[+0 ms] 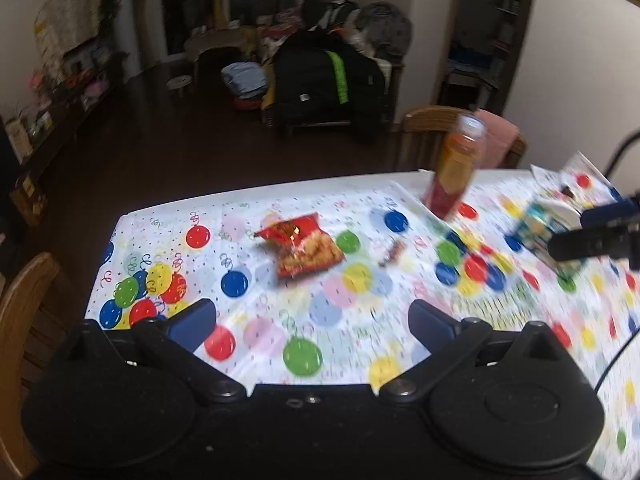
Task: Organize snacks
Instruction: 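Withdraw both tools from the box toward the remaining snacks, then grasp the red chip bag with left gripper while right grasps the small wrapped snack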
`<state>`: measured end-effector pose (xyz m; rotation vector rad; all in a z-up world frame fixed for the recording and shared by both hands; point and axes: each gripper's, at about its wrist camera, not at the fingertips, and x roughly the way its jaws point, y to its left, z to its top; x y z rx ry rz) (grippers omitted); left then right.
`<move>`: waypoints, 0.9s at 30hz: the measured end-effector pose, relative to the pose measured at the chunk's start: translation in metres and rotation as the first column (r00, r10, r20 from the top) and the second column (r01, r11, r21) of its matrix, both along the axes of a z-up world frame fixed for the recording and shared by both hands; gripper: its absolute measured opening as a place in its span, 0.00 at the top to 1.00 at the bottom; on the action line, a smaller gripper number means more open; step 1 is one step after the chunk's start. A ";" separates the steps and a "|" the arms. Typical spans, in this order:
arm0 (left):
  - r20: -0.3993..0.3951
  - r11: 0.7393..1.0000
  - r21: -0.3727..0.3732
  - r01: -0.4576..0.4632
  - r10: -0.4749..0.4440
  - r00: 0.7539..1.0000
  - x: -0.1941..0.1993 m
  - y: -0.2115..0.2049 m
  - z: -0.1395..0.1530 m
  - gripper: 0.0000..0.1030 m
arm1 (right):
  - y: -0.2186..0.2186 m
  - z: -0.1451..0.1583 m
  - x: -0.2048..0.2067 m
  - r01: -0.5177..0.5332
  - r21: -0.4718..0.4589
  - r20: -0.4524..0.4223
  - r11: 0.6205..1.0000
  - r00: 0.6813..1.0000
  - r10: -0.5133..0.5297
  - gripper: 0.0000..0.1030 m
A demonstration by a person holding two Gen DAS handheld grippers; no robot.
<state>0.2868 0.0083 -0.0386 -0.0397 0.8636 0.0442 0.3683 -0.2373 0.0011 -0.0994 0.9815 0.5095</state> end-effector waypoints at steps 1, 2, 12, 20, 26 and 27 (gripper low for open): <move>-0.006 1.000 0.001 -0.016 0.016 1.000 0.010 0.001 -0.001 0.01 | 0.001 -0.005 0.010 0.004 -0.003 -0.008 1.000 1.000 -0.004 0.15; -0.013 1.000 0.003 -0.031 0.031 0.999 0.019 0.002 -0.004 0.01 | 0.002 -0.010 0.019 0.006 -0.009 -0.013 1.000 1.000 -0.006 0.15; -0.086 0.989 -0.019 -0.145 0.143 0.986 0.105 0.009 -0.042 0.01 | 0.022 -0.074 0.091 0.045 -0.038 -0.106 0.998 0.993 -0.049 0.15; -0.139 0.981 0.000 -0.193 0.191 0.972 0.153 0.008 -0.076 0.01 | 0.039 -0.126 0.132 0.074 -0.038 -0.183 0.997 0.980 -0.080 0.15; -0.173 0.974 -0.006 -0.228 0.223 0.959 0.179 0.013 -0.098 0.01 | 0.051 -0.162 0.159 0.115 -0.030 -0.228 0.993 0.966 -0.119 0.16; -0.178 0.973 -0.004 -0.232 0.227 0.957 0.183 0.013 -0.102 0.01 | 0.052 -0.168 0.162 0.122 -0.027 -0.237 0.992 0.963 -0.125 0.16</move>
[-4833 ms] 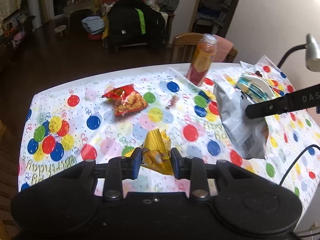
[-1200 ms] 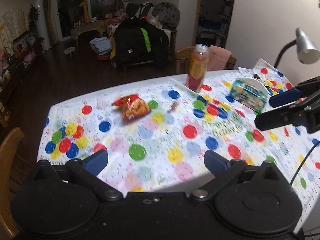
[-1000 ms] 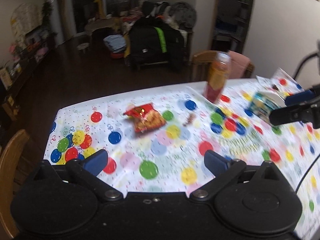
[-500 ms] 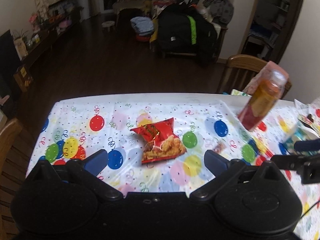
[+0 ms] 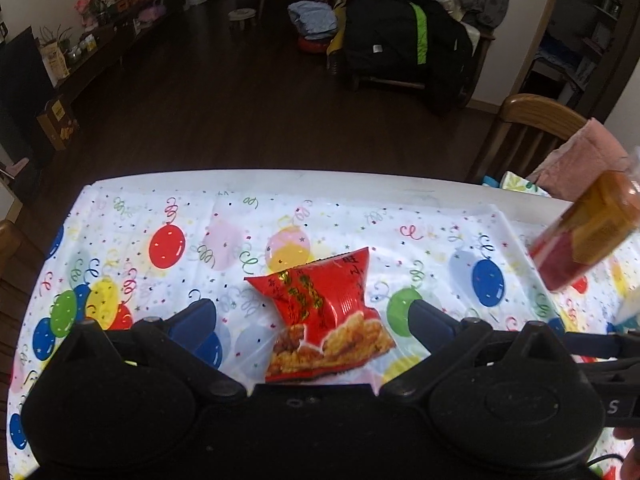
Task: Organize snacks
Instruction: 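Grasp the red chip bag with left gripper while right grasps the small wrapped snack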
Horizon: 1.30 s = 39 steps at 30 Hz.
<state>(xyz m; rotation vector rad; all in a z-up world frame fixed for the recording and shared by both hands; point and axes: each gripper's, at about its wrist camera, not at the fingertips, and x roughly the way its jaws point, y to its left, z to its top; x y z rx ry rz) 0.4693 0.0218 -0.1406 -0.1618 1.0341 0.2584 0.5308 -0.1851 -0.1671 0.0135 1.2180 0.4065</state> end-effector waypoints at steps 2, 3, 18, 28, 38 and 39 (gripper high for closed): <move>-0.014 1.000 0.000 -0.007 0.007 1.000 0.007 0.002 -0.008 0.01 | 0.003 -0.010 0.005 0.009 0.002 -0.014 1.000 1.000 -0.009 0.16; -0.022 1.000 0.000 -0.008 0.008 1.000 0.010 0.003 -0.013 0.01 | 0.005 -0.014 0.007 0.010 0.000 -0.015 1.000 1.000 -0.010 0.16; -0.062 0.997 -0.059 -0.040 0.036 0.997 0.033 0.008 -0.048 0.16 | 0.028 -0.046 0.021 0.044 -0.026 -0.015 0.999 0.999 -0.044 0.42; -0.057 0.991 -0.126 -0.042 0.035 0.998 0.029 0.013 -0.048 0.35 | 0.039 -0.044 0.008 -0.034 -0.063 0.035 0.997 0.999 0.037 0.73; -0.044 0.985 -0.170 -0.034 0.027 0.999 0.014 0.013 -0.037 0.51 | 0.032 -0.038 -0.014 -0.083 -0.036 0.024 0.996 0.996 0.084 0.82; -0.042 0.984 -0.173 -0.033 0.026 0.999 0.012 0.013 -0.035 0.51 | 0.031 -0.037 -0.017 -0.084 -0.034 0.023 0.996 0.996 0.085 0.82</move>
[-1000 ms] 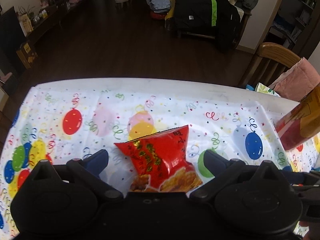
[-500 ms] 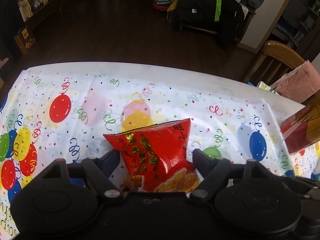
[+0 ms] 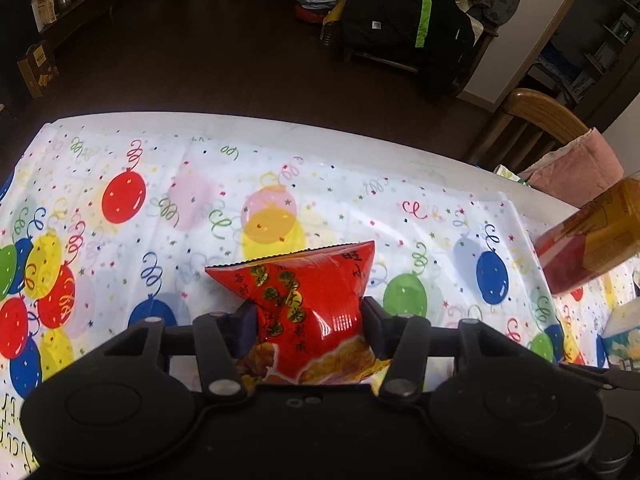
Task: Organize snacks
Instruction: 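Grasp the red chip bag with left gripper while right grasps the small wrapped snack, then carry the red chip bag and small snack over the white box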
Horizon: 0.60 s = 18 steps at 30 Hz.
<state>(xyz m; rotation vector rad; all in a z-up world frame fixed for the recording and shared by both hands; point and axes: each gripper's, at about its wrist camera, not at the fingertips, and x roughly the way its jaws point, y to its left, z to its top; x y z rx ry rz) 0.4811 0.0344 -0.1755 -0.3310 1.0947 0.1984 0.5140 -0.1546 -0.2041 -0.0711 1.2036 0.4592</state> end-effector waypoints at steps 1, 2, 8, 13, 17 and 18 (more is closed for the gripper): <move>0.000 1.000 -0.001 0.004 -0.004 1.000 -0.003 0.000 0.001 0.51 | -0.002 0.002 -0.003 -0.004 0.003 -0.002 1.000 1.000 0.004 0.82; 0.001 1.000 -0.002 0.007 -0.007 1.000 -0.006 -0.001 0.003 0.51 | -0.003 0.004 -0.006 -0.008 0.005 -0.002 1.000 1.000 0.008 0.82; 0.004 1.000 -0.015 0.021 -0.021 1.000 -0.029 -0.001 0.020 0.51 | -0.014 0.023 -0.026 -0.027 0.022 -0.003 0.999 1.000 0.027 0.82; 0.018 0.999 -0.028 0.046 -0.045 0.999 -0.053 -0.004 0.042 0.51 | -0.023 0.046 -0.048 -0.044 0.038 0.005 0.998 0.999 0.044 0.82; 0.030 0.997 -0.041 0.064 -0.063 0.998 -0.074 -0.006 0.059 0.51 | -0.032 0.067 -0.068 -0.052 0.056 0.013 0.997 0.999 0.051 0.82; 0.036 0.996 -0.046 0.070 -0.069 0.997 -0.080 -0.006 0.064 0.51 | -0.034 0.072 -0.074 -0.054 0.059 0.016 0.997 0.998 0.053 0.82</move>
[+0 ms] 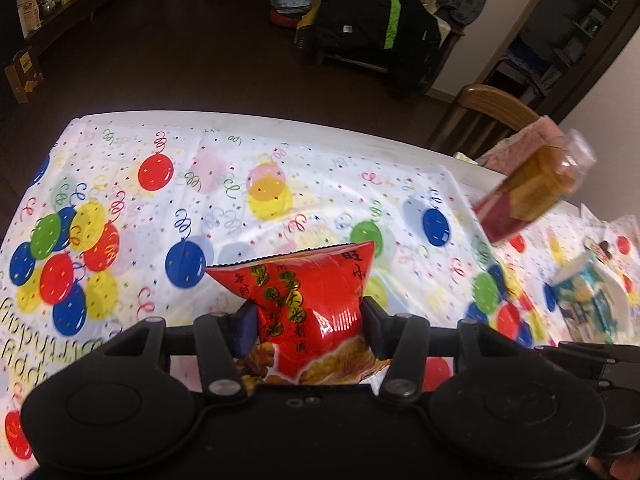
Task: Organize snacks
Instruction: 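Carry the red chip bag and small snack over the white box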
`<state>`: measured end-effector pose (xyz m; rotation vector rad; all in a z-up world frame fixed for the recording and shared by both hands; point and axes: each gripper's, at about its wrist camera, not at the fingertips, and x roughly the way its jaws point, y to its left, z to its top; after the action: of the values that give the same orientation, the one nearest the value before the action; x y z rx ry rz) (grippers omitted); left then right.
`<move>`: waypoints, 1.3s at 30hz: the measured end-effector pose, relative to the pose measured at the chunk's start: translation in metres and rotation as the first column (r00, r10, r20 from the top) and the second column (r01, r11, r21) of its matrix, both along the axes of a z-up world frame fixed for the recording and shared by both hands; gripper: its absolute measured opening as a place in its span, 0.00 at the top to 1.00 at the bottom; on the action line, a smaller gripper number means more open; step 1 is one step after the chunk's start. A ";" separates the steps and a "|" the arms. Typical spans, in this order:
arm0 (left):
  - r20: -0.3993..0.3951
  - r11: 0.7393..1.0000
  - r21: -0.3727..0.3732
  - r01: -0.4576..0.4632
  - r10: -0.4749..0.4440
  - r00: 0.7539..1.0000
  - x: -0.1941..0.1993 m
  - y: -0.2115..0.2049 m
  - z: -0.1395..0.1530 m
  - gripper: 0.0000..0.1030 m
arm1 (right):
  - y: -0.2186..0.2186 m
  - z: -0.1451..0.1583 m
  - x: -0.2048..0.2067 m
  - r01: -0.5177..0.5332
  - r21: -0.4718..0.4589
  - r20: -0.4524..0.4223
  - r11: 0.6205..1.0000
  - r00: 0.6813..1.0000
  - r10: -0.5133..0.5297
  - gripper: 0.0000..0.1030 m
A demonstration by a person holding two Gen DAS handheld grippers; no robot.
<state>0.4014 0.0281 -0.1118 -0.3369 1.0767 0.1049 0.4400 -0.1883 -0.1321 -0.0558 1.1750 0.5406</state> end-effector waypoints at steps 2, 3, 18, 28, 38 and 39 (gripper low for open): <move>0.011 1.000 -0.005 0.009 -0.009 1.000 -0.011 -0.001 0.008 0.51 | -0.003 0.010 -0.012 -0.007 0.004 0.007 1.000 1.000 0.007 0.82; 0.014 1.000 -0.008 0.014 -0.014 1.000 -0.017 -0.002 0.012 0.51 | -0.005 0.015 -0.019 -0.012 0.007 0.010 1.000 1.000 0.012 0.82; 0.054 0.993 -0.037 0.115 -0.113 0.992 -0.116 -0.012 0.060 0.51 | -0.020 0.078 -0.125 -0.043 0.047 0.048 0.998 0.998 0.041 0.82; 0.059 0.982 -0.044 0.181 -0.178 0.982 -0.180 -0.022 0.071 0.51 | -0.027 0.090 -0.195 -0.052 0.060 0.047 0.997 0.998 0.049 0.82; 0.039 0.968 -0.045 0.246 -0.244 0.969 -0.233 -0.033 0.063 0.51 | -0.031 0.081 -0.249 -0.049 0.043 0.032 0.998 0.998 0.048 0.82; 0.036 0.967 -0.046 0.252 -0.250 0.968 -0.237 -0.034 0.061 0.51 | -0.031 0.079 -0.253 -0.050 0.043 0.028 0.998 0.998 0.049 0.82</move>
<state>0.1648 -0.0061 -0.0506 -0.2434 1.0855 -0.1530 0.1872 -0.2195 -0.0530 -0.0550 1.1379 0.6070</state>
